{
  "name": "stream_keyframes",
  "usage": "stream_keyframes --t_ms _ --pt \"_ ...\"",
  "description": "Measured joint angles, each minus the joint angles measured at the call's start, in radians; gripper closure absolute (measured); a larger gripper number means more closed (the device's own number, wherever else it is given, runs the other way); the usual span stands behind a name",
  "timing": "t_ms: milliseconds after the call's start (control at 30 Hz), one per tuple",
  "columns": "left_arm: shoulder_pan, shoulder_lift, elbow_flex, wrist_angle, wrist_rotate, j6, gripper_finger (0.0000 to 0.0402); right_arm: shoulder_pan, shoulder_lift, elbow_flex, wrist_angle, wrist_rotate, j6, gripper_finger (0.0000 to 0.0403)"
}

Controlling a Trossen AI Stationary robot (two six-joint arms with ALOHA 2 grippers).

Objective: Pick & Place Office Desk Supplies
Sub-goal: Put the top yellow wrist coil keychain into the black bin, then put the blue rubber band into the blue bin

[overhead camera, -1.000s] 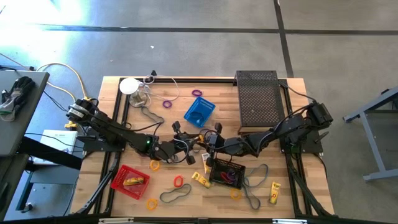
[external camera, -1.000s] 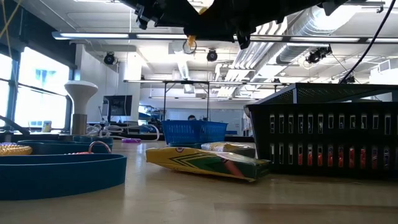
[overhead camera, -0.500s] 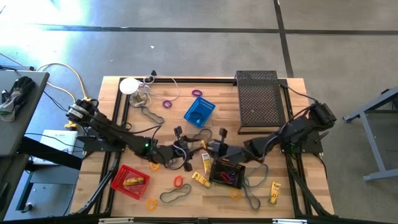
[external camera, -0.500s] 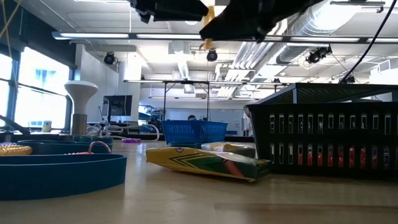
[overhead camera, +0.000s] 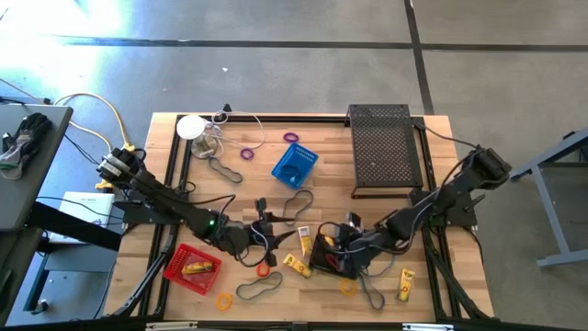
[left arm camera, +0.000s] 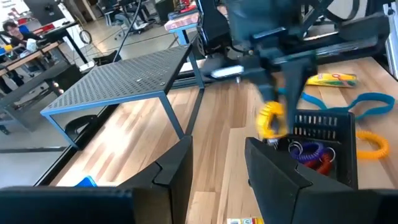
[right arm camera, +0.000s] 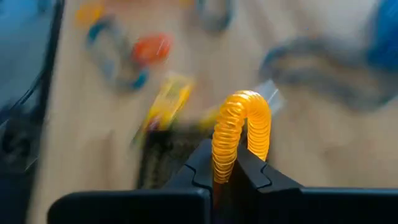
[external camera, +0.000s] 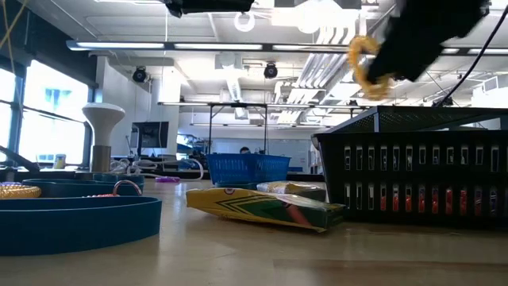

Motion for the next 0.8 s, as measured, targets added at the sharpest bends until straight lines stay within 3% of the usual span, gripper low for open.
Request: stream_keyframes --t_ms 133,333,600,800 --pt "-0.002 0.000 0.000 -0.032 0.000 -0.001 0.0263 0.021 0.032 0.001 -0.026 -0.139 0.066 0.0390" --pt "-0.001 0.000 0.000 -0.064 -0.001 -0.026 0.0263 0.023 0.056 0.000 -0.066 -0.183 0.133 0.0381" --pt "-0.001 0.000 0.000 -0.103 -0.001 -0.038 0.0263 0.017 0.068 0.000 -0.093 -0.186 0.186 0.0274" --pt "0.001 0.000 0.000 -0.114 -0.002 -0.055 0.0263 0.008 0.050 0.000 -0.106 -0.182 0.065 0.0219"
